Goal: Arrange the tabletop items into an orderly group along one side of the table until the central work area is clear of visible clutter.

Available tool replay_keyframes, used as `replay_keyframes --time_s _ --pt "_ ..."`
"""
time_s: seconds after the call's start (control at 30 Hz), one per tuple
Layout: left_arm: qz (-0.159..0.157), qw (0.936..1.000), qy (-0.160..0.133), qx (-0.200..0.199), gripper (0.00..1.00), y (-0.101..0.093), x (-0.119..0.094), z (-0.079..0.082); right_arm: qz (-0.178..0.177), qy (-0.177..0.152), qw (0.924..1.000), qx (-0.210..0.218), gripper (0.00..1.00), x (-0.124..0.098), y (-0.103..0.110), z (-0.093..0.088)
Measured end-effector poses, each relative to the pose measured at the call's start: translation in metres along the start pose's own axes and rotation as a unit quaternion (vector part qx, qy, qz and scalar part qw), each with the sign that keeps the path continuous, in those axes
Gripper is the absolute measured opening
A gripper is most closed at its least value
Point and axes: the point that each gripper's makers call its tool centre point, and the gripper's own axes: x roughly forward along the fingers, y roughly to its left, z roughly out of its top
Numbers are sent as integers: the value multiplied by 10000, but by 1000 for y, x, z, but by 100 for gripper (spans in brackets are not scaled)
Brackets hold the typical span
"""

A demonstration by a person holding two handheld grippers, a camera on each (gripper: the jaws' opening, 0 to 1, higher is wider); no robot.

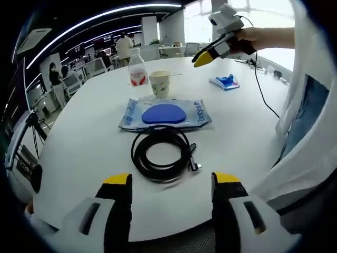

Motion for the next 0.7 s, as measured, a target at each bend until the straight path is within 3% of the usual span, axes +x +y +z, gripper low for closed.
replay_keyframes --time_s 0.2,0.5,0.7 --pt "-4 10000 -45 12 61 0 0 2 -263 -90 9986 448 41 -25 5 -21" --pt "-49 9999 -81 86 61 -6 -3 6 -756 -332 9885 1268 40 -62 -1 -46" --pt "-30 9999 -105 102 62 -6 -5 9 -931 -436 9828 1537 40 -78 2 -57"
